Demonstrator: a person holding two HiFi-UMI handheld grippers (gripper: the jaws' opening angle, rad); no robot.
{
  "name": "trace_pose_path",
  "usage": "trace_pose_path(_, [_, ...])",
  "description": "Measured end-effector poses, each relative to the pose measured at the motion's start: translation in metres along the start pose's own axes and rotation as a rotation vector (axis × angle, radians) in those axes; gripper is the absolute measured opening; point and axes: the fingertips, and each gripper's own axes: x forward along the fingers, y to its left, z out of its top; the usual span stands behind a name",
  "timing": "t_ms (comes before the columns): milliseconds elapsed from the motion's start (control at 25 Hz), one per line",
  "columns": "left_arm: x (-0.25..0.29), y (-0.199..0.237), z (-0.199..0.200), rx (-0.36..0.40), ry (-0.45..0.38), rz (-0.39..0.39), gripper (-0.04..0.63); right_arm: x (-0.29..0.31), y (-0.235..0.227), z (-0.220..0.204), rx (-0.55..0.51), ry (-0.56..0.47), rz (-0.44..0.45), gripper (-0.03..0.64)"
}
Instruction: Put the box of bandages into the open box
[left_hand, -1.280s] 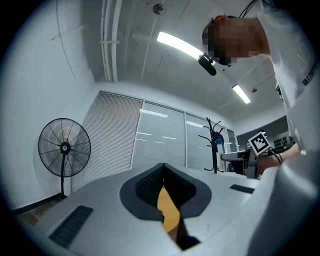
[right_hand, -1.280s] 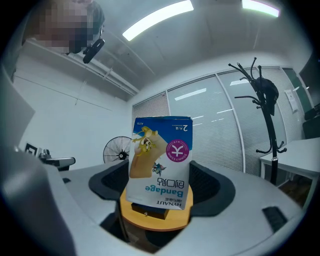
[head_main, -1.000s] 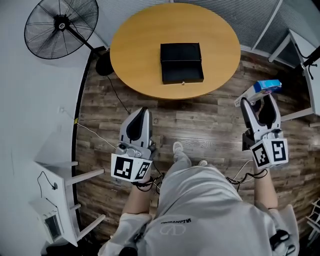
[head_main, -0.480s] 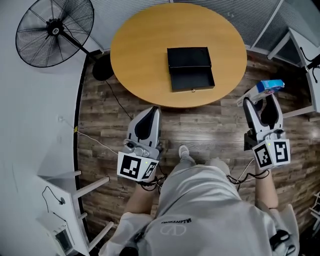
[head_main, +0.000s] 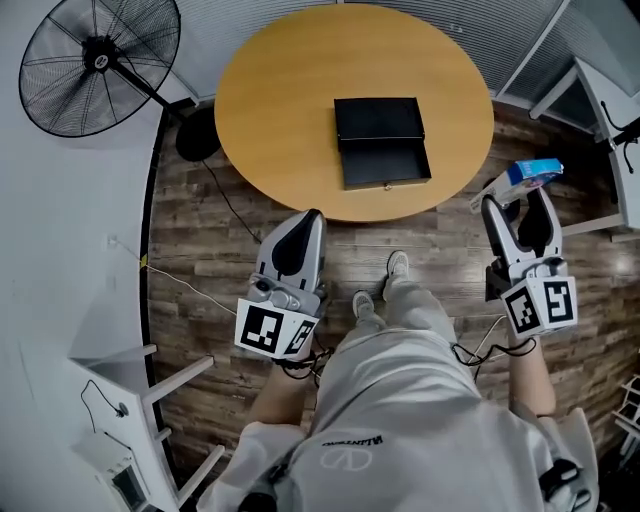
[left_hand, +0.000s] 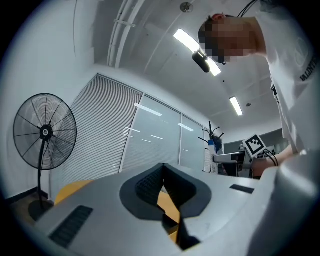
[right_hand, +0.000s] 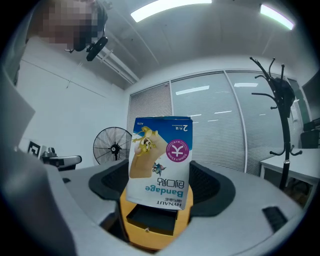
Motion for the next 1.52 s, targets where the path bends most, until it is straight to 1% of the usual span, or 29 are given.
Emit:
trace_pose_path(160, [0.018, 0.011, -0.006, -0.004, 0.014, 0.01, 0.008, 0.024, -0.007, -0.007, 0.0, 0.019, 0.02, 0.391])
trace_pose_path(280, [0.035, 0.018, -0.01, 0.009, 0.027, 0.018, 0.008, 0.045, -0.013, -0.016, -0.01, 0.046, 0.049, 0.391])
trace_pose_path(360, [0.048, 0.023, -0.012, 0.02, 0.032, 0.025, 0.008, 0.061, -0.017, -0.024, -0.022, 0.07, 0.077, 0.391])
trace_pose_path(600, [0.09, 0.042, -0.026, 0.02, 0.057, 0.061, 0.008, 0.115, -0.019, -0.049, -0.07, 0.157, 0.195, 0.391])
trace_pose_path(800, [0.122, 0.055, -0.045, 0.009, 0.081, 0.09, 0.008, 0.152, -0.024, -0.068, -0.067, 0.196, 0.271, 0.391])
trace_pose_path(1080, [0.175, 0.075, -0.075, -0.008, 0.132, 0.118, 0.008, 0.201, -0.038, -0.093, -0.052, 0.256, 0.346, 0.391])
trace_pose_path(1320, [0.208, 0.076, -0.094, 0.004, 0.16, 0.145, 0.008, 0.22, -0.038, -0.124, -0.093, 0.352, 0.464, 0.391])
trace_pose_path(1520, [0.21, 0.083, -0.108, -0.009, 0.184, 0.181, 0.008, 0.226, -0.022, -0.157, -0.145, 0.458, 0.559, 0.391])
